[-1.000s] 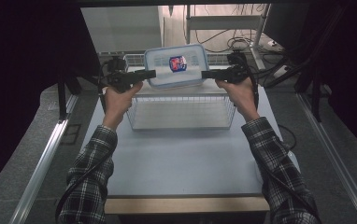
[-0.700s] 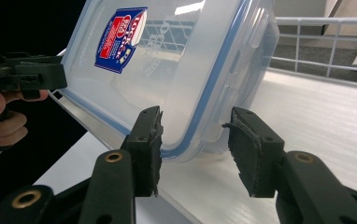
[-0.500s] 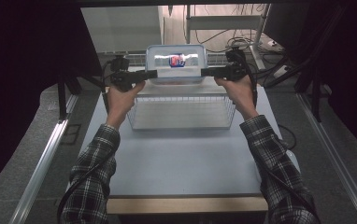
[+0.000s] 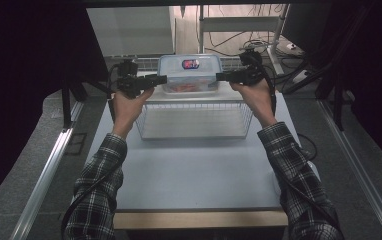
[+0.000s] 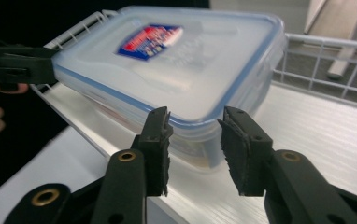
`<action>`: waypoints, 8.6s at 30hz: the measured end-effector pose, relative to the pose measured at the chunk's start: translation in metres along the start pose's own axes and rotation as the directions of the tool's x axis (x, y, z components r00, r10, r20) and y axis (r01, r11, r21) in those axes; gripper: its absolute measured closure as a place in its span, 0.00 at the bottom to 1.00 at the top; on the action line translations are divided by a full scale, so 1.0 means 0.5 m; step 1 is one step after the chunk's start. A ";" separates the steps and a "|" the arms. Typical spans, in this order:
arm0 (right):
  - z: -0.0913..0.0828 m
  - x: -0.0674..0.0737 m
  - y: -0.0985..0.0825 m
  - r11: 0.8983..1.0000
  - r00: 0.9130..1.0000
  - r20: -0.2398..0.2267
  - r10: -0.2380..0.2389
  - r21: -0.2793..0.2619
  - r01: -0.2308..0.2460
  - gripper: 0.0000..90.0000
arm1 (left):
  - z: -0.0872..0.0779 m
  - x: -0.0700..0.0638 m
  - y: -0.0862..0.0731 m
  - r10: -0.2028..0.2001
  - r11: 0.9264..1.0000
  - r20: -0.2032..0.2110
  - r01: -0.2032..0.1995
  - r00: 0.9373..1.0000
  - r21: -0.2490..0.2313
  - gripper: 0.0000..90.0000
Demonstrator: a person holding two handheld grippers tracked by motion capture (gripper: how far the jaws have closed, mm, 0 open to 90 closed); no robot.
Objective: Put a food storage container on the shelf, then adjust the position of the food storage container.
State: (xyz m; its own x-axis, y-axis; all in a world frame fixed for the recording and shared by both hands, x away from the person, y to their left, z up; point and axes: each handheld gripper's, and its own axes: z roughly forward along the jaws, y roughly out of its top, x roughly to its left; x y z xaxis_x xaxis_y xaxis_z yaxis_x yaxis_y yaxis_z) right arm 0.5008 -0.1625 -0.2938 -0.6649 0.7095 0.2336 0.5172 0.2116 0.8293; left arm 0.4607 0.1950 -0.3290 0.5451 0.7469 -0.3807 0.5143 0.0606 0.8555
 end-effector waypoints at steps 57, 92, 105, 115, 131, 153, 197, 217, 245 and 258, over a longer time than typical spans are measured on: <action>-0.103 0.075 -0.272 0.950 0.950 -0.006 -0.311 0.005 0.311 0.07 | -0.058 -0.127 -0.283 0.381 0.900 0.121 -0.397 0.917 0.180 0.02; -0.157 0.078 -0.456 0.969 0.968 0.038 -0.247 0.036 0.246 0.07 | -0.126 -0.138 -0.465 0.440 0.889 -0.005 -0.434 0.898 0.148 0.04; -0.142 0.093 -0.498 0.961 0.963 0.079 -0.258 0.124 0.248 0.07 | -0.132 -0.125 -0.509 0.410 0.900 -0.046 -0.396 0.911 0.181 0.05; -0.166 0.070 -0.501 0.974 0.976 0.119 -0.181 0.159 0.161 0.12 | -0.130 -0.117 -0.510 0.407 0.898 -0.059 -0.388 0.912 0.207 0.07; -0.313 -0.039 -0.550 0.986 0.921 0.382 -0.073 0.165 0.010 0.99 | -0.128 -0.115 -0.511 0.407 0.896 -0.051 -0.387 0.912 0.218 0.07; -0.421 -0.139 -0.609 0.979 0.812 0.581 0.058 0.128 -0.161 0.99 | -0.121 -0.118 -0.514 0.423 0.883 -0.041 -0.401 0.905 0.245 0.08; -0.237 -0.015 -0.561 0.974 0.974 0.224 -0.041 0.227 -0.012 0.99 | -0.103 -0.121 -0.522 0.425 0.864 -0.016 -0.400 0.905 0.306 0.07; -0.126 0.051 -0.517 0.956 0.990 0.078 -0.119 0.280 0.092 0.99 | -0.102 -0.119 -0.522 0.402 0.873 -0.020 -0.377 0.915 0.309 0.07; -0.055 0.104 -0.493 0.943 0.978 -0.014 -0.206 0.264 0.202 0.82 | -0.109 -0.112 -0.520 0.369 0.888 -0.014 -0.348 0.929 0.302 0.07; -0.085 0.079 -0.520 0.940 0.962 -0.020 -0.272 0.210 0.270 0.26 | -0.106 -0.110 -0.524 0.386 0.871 -0.004 -0.362 0.923 0.331 0.08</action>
State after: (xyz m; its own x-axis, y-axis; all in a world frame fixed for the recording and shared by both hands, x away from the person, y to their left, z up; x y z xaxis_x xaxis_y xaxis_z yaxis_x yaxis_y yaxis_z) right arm 0.3171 -0.2180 -0.4788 -0.7912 0.6115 0.0088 0.4193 0.5319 0.7357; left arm 0.2608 0.1729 -0.5137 0.6983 0.7155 -0.0198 0.4699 -0.4374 0.7668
